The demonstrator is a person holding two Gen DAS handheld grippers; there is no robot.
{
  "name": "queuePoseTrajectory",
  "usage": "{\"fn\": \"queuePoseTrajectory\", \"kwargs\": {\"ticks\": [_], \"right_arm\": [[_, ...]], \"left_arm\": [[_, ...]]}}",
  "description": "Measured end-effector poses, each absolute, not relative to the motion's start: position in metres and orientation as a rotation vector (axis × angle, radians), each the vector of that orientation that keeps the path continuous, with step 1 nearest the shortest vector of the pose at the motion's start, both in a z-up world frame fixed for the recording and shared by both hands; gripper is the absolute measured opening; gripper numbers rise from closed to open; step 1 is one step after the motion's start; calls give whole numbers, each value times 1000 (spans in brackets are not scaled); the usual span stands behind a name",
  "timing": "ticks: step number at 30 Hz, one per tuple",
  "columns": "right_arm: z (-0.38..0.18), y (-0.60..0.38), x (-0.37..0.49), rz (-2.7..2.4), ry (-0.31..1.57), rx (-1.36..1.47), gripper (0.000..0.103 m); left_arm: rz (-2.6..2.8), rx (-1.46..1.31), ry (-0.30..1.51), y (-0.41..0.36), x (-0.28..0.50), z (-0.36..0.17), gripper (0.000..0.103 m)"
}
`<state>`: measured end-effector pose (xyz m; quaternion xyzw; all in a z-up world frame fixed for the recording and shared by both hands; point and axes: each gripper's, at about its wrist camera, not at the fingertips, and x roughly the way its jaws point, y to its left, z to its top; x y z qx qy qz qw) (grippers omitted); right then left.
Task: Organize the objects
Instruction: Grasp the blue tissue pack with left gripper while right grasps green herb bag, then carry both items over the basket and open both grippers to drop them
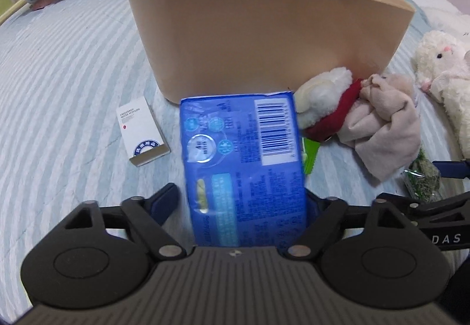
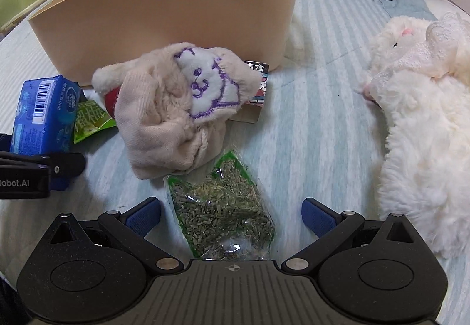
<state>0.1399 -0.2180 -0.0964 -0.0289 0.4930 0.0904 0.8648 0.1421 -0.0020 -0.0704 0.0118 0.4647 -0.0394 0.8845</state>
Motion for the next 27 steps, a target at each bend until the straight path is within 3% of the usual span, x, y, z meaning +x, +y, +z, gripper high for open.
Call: {"fn": "queuePoseTrajectory", "kwargs": {"ticks": [4,7,11,13,27], "right_arm": [[-95,-219,137,190,1024,-71,99],[-92,-214,131,197,1007,-79,84],[-84,-214,126,208,986,-69,52],[-80,-216,124,197,981,-58,47],[11,-222,133,183,749,-9,44]], "left_arm": [[-91,9,966,7,137,-66,68],[-88,-3,974,13,133,-64,67],[-94,-16,968,19,127,-59,67],[-95,-31,963,24,123,-54,66],[-82,-72,774,40,127,26,66]]}}
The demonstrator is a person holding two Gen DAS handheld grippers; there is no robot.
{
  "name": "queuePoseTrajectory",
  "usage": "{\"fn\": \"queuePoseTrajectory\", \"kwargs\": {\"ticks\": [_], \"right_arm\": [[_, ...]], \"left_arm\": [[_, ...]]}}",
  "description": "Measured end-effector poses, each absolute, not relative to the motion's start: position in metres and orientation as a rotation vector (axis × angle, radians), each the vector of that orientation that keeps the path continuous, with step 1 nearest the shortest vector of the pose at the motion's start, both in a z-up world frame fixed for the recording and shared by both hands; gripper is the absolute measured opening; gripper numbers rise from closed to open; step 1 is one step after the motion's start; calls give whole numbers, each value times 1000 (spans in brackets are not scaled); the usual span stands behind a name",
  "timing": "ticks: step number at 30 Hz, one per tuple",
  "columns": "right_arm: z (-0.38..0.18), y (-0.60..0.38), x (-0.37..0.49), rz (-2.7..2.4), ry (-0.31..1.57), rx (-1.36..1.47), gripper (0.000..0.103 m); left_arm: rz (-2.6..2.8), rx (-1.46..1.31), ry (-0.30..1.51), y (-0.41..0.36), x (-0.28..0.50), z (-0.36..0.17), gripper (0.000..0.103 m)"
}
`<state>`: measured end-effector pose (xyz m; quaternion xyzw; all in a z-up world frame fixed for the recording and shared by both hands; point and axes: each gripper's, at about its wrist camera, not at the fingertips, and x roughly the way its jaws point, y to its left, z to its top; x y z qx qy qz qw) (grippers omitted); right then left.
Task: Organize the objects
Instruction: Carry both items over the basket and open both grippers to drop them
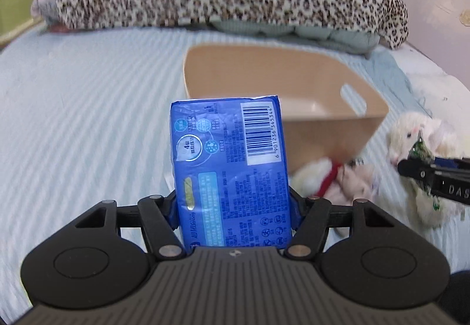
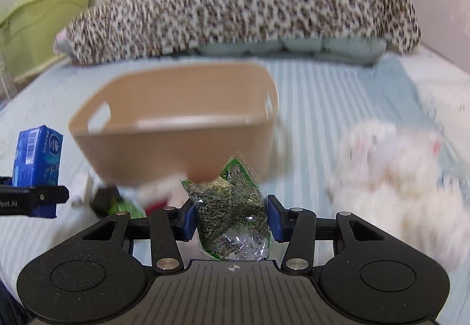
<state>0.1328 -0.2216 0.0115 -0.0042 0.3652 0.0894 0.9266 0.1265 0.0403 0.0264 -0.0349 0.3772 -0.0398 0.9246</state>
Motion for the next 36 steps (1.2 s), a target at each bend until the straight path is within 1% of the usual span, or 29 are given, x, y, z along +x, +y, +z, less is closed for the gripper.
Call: {"fn": "queuePoseTrajectory", "kwargs": {"ticks": [7,11,15,19,26,29,34,35,36], "right_arm": [[41,-204,177,200,671,-4,44],[45,-191,204,197,663,-5,44],[46,-182,231,191,668,-9,44],[40,-175,252,179,677,-21,44],[18,-160,270,164,726,-65,44],[7,-154,273,165,755,-94,44],[0,-151,270,157,756,-122,44],[2,-152,270,159,750,-115,49],[2,-153,270,160,744,-110,59]], "left_arm": [[-68,-14,703,30,157,53,66],[-36,15,644,21,184,65,66],[-28,69,632,7,217,63,66],[-2,155,618,-9,247,48,66],[-7,193,744,-17,274,7,66],[-4,156,813,-12,279,-9,66],[-3,150,842,-5,277,-13,67],[-5,149,835,-4,275,-10,68],[-8,145,833,-3,274,-6,73]]}}
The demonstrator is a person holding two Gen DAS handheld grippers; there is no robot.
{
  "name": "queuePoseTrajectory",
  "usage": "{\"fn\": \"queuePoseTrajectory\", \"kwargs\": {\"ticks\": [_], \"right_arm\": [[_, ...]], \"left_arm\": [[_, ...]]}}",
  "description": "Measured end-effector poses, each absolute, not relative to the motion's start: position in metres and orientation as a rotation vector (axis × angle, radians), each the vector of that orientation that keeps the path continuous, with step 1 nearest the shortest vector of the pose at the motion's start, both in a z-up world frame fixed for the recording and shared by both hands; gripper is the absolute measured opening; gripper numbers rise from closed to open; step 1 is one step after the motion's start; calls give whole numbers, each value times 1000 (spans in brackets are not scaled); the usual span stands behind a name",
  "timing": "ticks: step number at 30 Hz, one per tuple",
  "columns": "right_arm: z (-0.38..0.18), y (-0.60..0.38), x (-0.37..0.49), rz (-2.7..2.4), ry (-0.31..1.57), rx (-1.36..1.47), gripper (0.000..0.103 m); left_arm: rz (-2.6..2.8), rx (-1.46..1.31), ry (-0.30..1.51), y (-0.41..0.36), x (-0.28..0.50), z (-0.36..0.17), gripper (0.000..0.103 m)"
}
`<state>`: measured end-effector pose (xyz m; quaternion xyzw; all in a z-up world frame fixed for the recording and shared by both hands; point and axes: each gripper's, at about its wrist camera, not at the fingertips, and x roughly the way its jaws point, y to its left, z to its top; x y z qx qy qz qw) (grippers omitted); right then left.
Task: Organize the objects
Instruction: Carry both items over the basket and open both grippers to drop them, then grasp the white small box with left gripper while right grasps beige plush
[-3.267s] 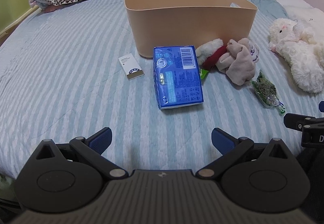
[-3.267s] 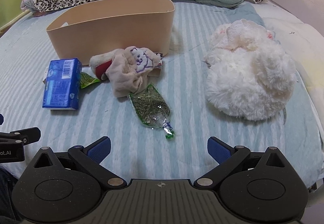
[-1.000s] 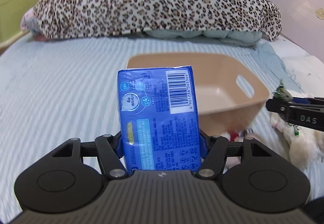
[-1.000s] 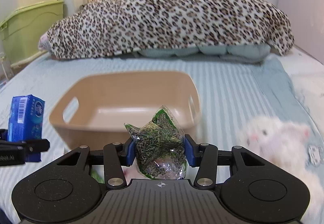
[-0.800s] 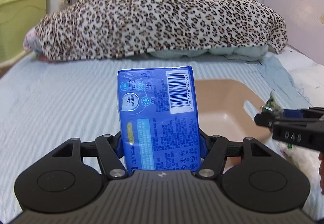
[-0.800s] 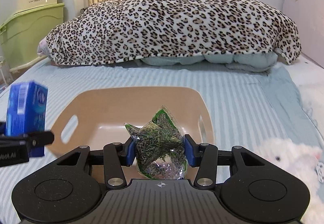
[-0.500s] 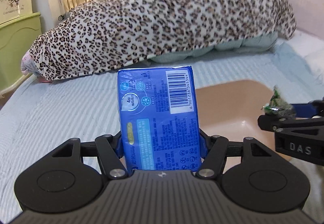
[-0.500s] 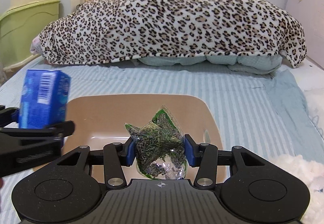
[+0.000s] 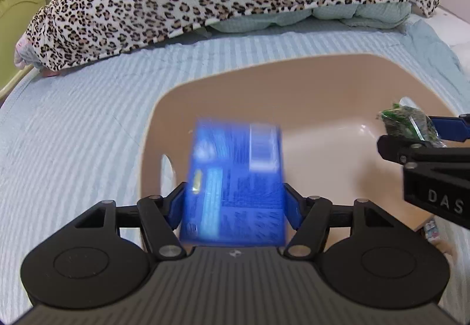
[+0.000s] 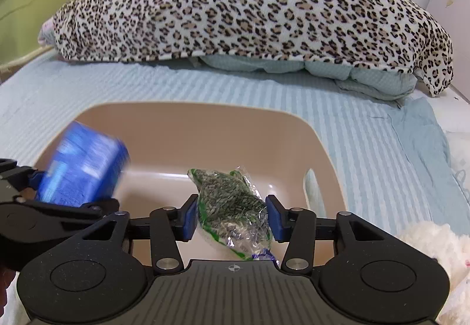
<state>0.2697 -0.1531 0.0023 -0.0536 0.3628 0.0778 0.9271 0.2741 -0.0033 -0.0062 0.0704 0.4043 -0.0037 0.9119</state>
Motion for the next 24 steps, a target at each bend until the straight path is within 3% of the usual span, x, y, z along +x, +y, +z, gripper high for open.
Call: {"fn": "queuePoseTrajectory", "kwargs": {"ticks": [3,6,12,18,24], "right_arm": [[8,-154,269,172,739,-113,67],[13,-153,261,169,727,-140,79],[27,-161,235,169,726,-127,94],[39,-172,203,150,708,-147,103],[37,-179,182,138,740,-137,103]], "left_arm": [[3,137,821,-2,269,8,89],[25,155,805,-2,264,19,90],[34,161,784,5,243,33,90],[4,142,788,20,212,42,90],[-4,97,817,44,188,36,90]]}}
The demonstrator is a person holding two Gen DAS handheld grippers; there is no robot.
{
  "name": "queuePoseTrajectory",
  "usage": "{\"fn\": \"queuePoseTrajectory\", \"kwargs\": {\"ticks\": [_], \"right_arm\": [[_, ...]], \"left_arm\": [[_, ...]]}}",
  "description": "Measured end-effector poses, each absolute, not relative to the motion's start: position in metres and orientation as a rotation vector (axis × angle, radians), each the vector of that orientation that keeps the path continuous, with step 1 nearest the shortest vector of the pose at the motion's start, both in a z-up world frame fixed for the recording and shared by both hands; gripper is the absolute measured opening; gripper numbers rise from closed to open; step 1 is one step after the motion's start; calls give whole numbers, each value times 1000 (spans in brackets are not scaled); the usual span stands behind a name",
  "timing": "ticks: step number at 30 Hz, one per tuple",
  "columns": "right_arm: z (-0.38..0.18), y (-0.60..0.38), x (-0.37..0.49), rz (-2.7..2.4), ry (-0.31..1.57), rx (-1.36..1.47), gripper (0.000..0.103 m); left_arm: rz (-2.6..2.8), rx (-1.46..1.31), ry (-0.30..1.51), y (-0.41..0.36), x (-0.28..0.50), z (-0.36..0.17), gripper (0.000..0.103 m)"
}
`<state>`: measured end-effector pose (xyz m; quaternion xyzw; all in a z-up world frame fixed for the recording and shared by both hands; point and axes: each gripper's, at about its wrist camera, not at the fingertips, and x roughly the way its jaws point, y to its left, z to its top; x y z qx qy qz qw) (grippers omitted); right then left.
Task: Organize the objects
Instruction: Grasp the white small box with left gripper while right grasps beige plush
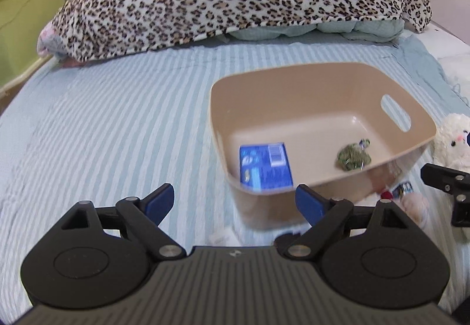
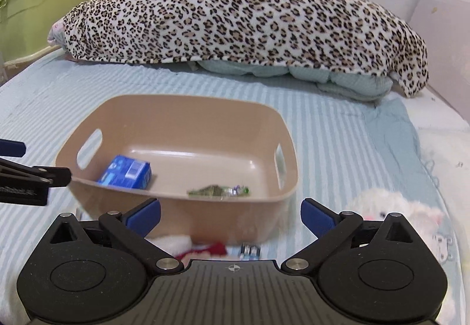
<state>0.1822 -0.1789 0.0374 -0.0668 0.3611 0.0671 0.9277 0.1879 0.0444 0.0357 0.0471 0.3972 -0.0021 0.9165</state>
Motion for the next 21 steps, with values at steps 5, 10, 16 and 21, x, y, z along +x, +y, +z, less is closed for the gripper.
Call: {"fn": "queuePoseTrajectory", "kwargs": {"ticks": [5,10,16,21], "right_arm": [[27,-182,165,131,772,-125,103],[5,-187,158,122,828,-84,103],[-20,-190,158,127,872,-50,103],[-39,-190,161,137,911,-31,103]], "left_arm": [[24,139,829,56,171,17,90],[-1,146,873,59,163,-9,90],[-8,149,917,63,169,-40,90],[-34,69,956,73,182,-55,90]]}}
